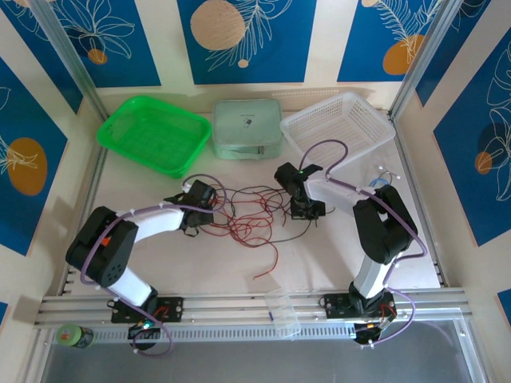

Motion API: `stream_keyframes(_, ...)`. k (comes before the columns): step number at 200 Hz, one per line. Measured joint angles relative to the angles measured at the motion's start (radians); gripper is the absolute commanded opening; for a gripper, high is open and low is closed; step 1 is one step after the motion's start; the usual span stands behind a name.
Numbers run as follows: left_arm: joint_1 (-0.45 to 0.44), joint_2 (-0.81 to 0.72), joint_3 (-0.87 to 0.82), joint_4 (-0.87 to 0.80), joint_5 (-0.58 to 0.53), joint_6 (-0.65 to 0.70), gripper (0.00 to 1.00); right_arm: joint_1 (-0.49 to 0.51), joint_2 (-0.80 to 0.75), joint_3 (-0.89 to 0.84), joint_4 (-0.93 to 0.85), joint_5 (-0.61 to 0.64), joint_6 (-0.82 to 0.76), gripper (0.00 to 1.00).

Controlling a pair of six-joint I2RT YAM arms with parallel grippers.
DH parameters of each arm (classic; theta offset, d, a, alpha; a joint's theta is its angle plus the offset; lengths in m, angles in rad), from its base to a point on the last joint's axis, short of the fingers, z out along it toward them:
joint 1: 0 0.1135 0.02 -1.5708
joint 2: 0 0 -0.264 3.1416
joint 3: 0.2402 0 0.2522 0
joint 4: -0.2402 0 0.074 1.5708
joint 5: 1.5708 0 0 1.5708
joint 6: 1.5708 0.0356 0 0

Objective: Untangle the cables

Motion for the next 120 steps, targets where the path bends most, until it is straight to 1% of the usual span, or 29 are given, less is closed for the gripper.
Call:
stream_keyframes(7, 0.002, -0.010, -0.002, -0.004, 0.002, 0.010, 0.71, 0.000, -0.005, 0.004, 0.002, -0.007, -0.003, 0.09)
stream_keyframes(28, 0.004, -0.068, -0.001, -0.038, 0.022, 0.045, 0.78, 0.000, -0.029, 0.005, 0.000, -0.046, -0.005, 0.30)
stream_keyframes(35, 0.004, -0.102, 0.003, -0.052, 0.029, 0.055, 0.80, 0.000, -0.043, 0.005, -0.002, -0.067, -0.009, 0.33)
stream_keyframes(45, 0.004, -0.147, 0.018, -0.077, 0.037, 0.067, 0.81, 0.000, -0.065, 0.005, -0.004, -0.097, -0.018, 0.40)
stream_keyframes(56, 0.004, -0.196, 0.048, -0.100, 0.048, 0.089, 0.82, 0.003, -0.098, 0.005, -0.003, -0.134, -0.014, 0.43)
stream_keyframes(59, 0.004, -0.208, 0.060, -0.106, 0.050, 0.092, 0.82, 0.003, -0.109, 0.005, -0.003, -0.148, -0.016, 0.46)
stream_keyframes(89, 0.004, -0.263, 0.153, -0.129, 0.080, 0.130, 0.82, 0.005, -0.180, 0.032, 0.007, -0.249, -0.014, 0.45)
stream_keyframes(120, -0.002, -0.256, 0.167, -0.133, 0.111, 0.129, 0.82, 0.026, -0.169, 0.094, 0.023, -0.314, -0.008, 0.45)
